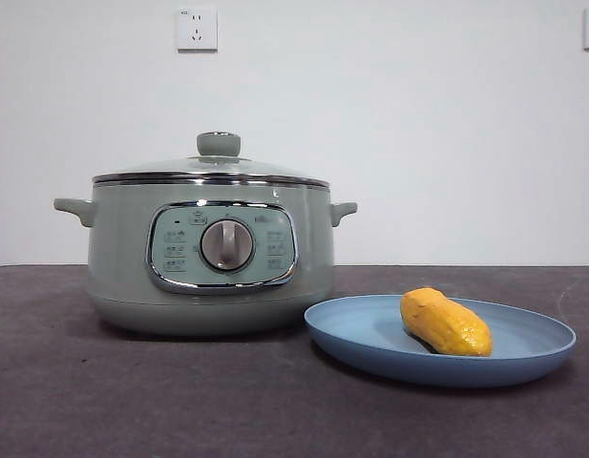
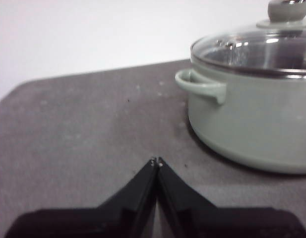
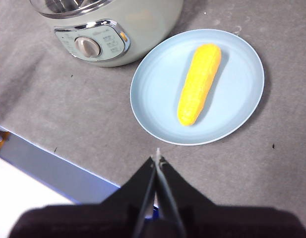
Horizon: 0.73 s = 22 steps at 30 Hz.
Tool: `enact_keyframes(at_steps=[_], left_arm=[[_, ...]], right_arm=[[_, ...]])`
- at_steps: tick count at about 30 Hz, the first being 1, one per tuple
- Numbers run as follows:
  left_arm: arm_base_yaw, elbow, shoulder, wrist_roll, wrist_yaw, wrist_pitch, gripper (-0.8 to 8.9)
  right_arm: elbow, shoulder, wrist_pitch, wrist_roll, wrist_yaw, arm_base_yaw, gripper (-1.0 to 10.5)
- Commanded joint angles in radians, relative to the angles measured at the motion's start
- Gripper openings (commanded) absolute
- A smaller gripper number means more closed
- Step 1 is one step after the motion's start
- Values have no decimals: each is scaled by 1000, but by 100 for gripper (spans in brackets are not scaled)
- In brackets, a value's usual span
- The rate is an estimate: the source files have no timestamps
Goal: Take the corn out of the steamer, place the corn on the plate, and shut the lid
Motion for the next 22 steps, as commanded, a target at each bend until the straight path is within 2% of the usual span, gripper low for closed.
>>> enact_keyframes(at_steps=[1,22], left_arm=[[3,-13,-3,-27,0,-23,-3],[3,-13,-2,-36,0,-16,-3]], right_arm=[[-5,-1,5,-7,2,2,1],[-5,-1,5,-8,2,2,1]])
